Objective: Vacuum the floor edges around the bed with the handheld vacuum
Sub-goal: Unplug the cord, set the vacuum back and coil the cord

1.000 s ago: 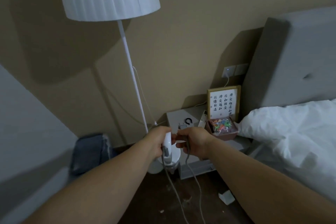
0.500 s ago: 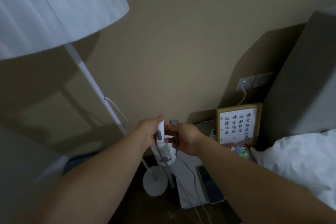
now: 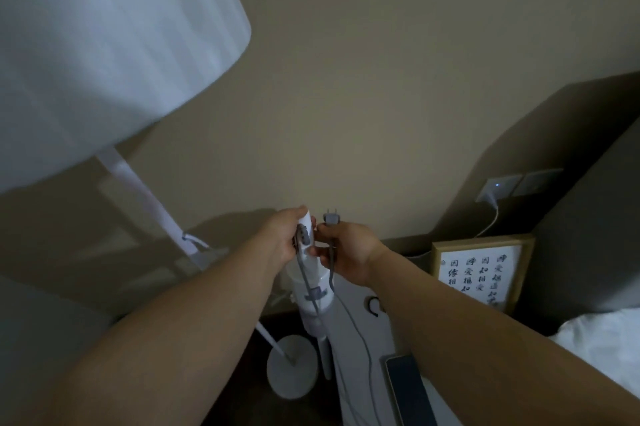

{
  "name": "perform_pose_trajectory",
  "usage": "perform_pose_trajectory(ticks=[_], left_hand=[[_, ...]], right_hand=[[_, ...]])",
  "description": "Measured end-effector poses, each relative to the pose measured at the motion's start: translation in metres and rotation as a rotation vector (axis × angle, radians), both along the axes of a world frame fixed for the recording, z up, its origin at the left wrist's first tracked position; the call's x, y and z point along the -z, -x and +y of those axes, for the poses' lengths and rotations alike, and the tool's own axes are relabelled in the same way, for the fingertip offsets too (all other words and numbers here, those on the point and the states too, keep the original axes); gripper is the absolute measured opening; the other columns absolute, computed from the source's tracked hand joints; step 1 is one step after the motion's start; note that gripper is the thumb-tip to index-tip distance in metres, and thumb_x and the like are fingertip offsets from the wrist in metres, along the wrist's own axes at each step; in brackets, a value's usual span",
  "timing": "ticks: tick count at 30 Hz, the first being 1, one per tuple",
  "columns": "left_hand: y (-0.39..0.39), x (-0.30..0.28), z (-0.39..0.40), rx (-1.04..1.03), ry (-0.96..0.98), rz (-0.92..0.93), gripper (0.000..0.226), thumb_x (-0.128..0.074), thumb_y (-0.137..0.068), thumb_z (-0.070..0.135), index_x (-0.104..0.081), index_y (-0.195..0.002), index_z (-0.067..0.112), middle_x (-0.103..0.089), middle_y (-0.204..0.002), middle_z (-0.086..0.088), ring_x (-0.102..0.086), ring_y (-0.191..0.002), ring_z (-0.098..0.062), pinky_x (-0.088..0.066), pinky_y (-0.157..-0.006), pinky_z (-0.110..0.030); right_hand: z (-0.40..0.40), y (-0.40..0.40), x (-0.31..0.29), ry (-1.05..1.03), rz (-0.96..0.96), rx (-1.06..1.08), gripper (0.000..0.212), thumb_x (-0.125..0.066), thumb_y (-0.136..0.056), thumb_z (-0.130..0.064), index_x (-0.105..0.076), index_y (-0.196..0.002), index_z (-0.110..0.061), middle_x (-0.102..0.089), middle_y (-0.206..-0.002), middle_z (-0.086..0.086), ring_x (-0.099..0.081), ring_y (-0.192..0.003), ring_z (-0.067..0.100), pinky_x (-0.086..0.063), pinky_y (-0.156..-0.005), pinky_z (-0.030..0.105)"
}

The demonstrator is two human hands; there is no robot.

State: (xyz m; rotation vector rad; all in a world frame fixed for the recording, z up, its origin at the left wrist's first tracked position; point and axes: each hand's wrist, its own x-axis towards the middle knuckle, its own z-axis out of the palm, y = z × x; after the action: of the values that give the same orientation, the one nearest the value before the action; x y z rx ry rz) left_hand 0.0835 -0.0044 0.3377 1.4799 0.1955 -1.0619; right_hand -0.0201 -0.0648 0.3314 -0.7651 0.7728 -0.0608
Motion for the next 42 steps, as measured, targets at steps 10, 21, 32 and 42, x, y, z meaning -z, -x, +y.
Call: perform_pose_trajectory(ticks=[10,21,32,42], left_hand=[[-0.037,0.007,-0.025,0.01,0.008,-0.016,0.027,-0.043,-0.096,0.019,-0.058,-0.079,0.006,-0.055,-0.074,-0.009,-0.054,-0.065,-0.022,-0.045,-0.058,-0.029],[-0.028,0.006,-0.011,0.063,-0.047,-0.073,0.025,-0.05,-0.093,0.035,-0.06,-0.081,0.016,-0.059,-0.083,-0.004,-0.054,-0.073,-0.018,-0.042,-0.07,-0.028],[0.008,0.011,0.013,0.098,-0.158,-0.154,0.041,-0.049,-0.095,0.038,-0.055,-0.126,0.013,-0.057,-0.125,-0.007,-0.053,-0.113,-0.022,-0.039,-0.097,-0.034],[0.072,0.073,0.054,0.226,-0.407,-0.009,0.028,-0.053,-0.093,0.02,-0.056,-0.119,0.01,-0.061,-0.104,-0.008,-0.051,-0.086,-0.021,-0.04,-0.076,-0.029]], right_hand=[[-0.026,-0.035,0.001,-0.005,-0.032,0.113,0.014,-0.045,-0.096,0.0,-0.057,-0.089,-0.002,-0.06,-0.089,0.015,-0.057,-0.065,0.028,-0.053,-0.066,0.031],[-0.023,-0.025,0.015,0.043,0.129,0.116,0.014,-0.045,-0.098,-0.007,-0.049,-0.11,0.0,-0.059,-0.084,0.013,-0.058,-0.063,0.024,-0.046,-0.054,0.028],[-0.02,0.004,0.014,0.049,0.146,0.144,0.012,-0.045,-0.098,-0.005,-0.052,-0.087,-0.003,-0.054,-0.083,0.012,-0.058,-0.067,0.024,-0.046,-0.061,0.03],[0.0,0.059,0.04,-0.002,0.265,0.063,0.01,-0.045,-0.097,-0.005,-0.053,-0.098,0.001,-0.058,-0.071,0.015,-0.055,-0.058,0.02,-0.048,-0.043,0.021]])
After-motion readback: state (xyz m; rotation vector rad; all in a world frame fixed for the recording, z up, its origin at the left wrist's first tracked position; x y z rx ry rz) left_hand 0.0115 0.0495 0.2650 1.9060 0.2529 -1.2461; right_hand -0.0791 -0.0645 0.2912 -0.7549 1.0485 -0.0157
